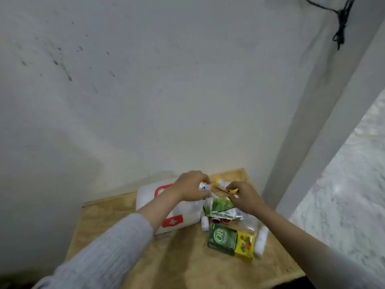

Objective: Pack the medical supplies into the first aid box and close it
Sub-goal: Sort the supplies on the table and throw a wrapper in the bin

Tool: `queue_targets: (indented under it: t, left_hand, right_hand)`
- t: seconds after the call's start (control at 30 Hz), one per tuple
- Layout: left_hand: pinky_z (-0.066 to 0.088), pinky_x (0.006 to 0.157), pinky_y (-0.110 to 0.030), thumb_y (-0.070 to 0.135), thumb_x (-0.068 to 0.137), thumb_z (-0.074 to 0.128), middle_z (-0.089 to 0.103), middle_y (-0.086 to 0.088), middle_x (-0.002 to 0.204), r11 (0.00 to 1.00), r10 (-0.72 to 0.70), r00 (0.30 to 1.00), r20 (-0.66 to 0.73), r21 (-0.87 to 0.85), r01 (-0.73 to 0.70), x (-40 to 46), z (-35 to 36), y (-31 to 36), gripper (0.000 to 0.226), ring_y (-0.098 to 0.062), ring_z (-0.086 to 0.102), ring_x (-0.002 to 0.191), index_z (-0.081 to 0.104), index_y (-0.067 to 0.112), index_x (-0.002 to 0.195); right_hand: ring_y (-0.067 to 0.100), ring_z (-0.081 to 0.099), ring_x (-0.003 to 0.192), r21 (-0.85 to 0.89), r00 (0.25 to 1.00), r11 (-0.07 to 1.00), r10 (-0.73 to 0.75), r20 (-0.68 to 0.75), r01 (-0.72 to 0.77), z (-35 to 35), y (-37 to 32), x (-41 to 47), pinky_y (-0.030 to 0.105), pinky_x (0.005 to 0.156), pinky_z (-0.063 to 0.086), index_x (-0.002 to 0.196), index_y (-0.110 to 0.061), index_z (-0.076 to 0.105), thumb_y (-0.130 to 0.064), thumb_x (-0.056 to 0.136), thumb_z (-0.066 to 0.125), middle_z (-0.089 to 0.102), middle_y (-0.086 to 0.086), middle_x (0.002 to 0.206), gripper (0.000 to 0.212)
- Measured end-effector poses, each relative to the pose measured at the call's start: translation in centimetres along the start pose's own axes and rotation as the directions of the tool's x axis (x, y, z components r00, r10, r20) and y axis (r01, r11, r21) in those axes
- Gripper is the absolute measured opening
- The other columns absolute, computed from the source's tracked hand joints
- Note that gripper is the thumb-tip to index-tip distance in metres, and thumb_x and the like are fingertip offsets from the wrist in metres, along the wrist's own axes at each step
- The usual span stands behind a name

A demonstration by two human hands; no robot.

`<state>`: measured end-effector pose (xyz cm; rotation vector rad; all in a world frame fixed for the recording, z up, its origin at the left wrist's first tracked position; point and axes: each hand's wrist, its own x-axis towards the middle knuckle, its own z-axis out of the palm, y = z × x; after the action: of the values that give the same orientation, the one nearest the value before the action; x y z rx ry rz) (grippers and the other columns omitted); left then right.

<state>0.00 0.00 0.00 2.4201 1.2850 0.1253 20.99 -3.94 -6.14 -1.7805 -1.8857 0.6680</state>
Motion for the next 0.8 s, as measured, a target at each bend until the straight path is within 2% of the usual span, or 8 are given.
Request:
queue_targets:
  t: [0.13, 0.27, 0.4, 0.47, 0.57, 0.7, 0.8]
  left_hand:
    - [0.042, 0.096, -0.038, 0.036, 0.087, 0.059, 0.061, -0.004, 0.125, 0.997, -0.036, 0.996, 0.085, 0.077, 0.030, 2.9, 1.1, 0.0, 0.039, -0.023, 0.054, 0.116, 0.060, 0.018, 0.121]
    - [0.041, 0.099, -0.041, 0.031, 0.087, 0.060, 0.059, -0.001, 0.129, 0.991, -0.124, 0.979, 0.163, 0.077, 0.113, 7.0, 2.0, -1.0, 0.034, -0.023, 0.053, 0.120, 0.062, 0.022, 0.119]
    - [0.040, 0.098, -0.037, 0.012, 0.082, 0.058, 0.056, 0.003, 0.134, 0.974, -0.198, 0.939, 0.281, 0.166, 0.156, 10.3, 3.2, -2.3, 0.042, -0.022, 0.050, 0.124, 0.062, 0.029, 0.120]
    - [0.042, 0.088, -0.033, 0.003, 0.077, 0.056, 0.057, 0.001, 0.132, 0.969, -0.204, 0.912, 0.355, 0.207, 0.136, 11.3, 3.7, -3.0, 0.049, -0.023, 0.052, 0.120, 0.064, 0.029, 0.118]
    - [0.044, 0.076, -0.030, -0.001, 0.074, 0.055, 0.063, 0.000, 0.124, 0.966, -0.197, 0.878, 0.436, 0.237, 0.099, 12.3, 4.0, -3.8, 0.049, -0.023, 0.058, 0.110, 0.069, 0.028, 0.111]
    - [0.050, 0.087, -0.036, -0.004, 0.074, 0.057, 0.065, -0.002, 0.118, 0.963, -0.163, 0.870, 0.466, 0.268, 0.037, 13.4, 3.6, -4.5, 0.042, -0.023, 0.059, 0.108, 0.071, 0.020, 0.105]
    - [0.050, 0.082, -0.035, -0.007, 0.072, 0.056, 0.067, -0.006, 0.112, 0.967, -0.138, 0.849, 0.510, 0.257, 0.003, 14.0, 3.8, -4.6, 0.037, -0.024, 0.061, 0.101, 0.072, 0.015, 0.099]
  right_hand:
    - [0.021, 0.059, 0.098, -0.039, 0.994, 0.997, 0.076, 0.083, -0.073, 1.5, 3.3, -1.3, 0.028, 0.077, 0.045, 0.107, -0.017, 0.064, -0.021, 0.078, 0.063, 0.066, 0.004, 0.109, 0.029]
    - [0.026, 0.051, 0.116, -0.037, 0.988, 0.993, 0.112, 0.104, -0.108, 3.0, 5.7, -1.6, 0.038, 0.093, 0.044, 0.113, -0.023, 0.060, -0.034, 0.077, 0.064, 0.059, 0.006, 0.123, 0.038]
    - [0.028, 0.050, 0.108, 0.001, 0.991, 0.992, 0.123, 0.057, -0.123, 4.0, 6.5, -1.6, 0.039, 0.087, 0.044, 0.112, -0.022, 0.061, -0.025, 0.077, 0.065, 0.060, 0.005, 0.116, 0.036]
    - [0.030, 0.053, 0.100, 0.031, 0.993, 0.993, 0.117, 0.023, -0.118, 4.2, 6.9, -1.6, 0.041, 0.080, 0.046, 0.106, -0.022, 0.064, -0.018, 0.073, 0.063, 0.062, 0.006, 0.104, 0.033]
    - [0.030, 0.056, 0.092, 0.087, 0.992, 0.988, 0.128, -0.013, -0.126, 4.3, 7.3, -1.7, 0.043, 0.073, 0.048, 0.100, -0.019, 0.067, -0.013, 0.071, 0.061, 0.063, 0.008, 0.091, 0.030]
    - [0.030, 0.056, 0.088, 0.134, 0.991, 0.985, 0.119, -0.054, -0.111, 4.0, 6.9, -1.8, 0.043, 0.072, 0.047, 0.097, -0.017, 0.069, -0.010, 0.072, 0.064, 0.063, 0.010, 0.089, 0.026]
    - [0.030, 0.058, 0.084, 0.190, 0.982, 0.971, 0.166, -0.088, -0.147, 3.9, 6.4, -1.8, 0.044, 0.069, 0.048, 0.095, -0.013, 0.070, -0.002, 0.071, 0.065, 0.061, 0.012, 0.087, 0.026]
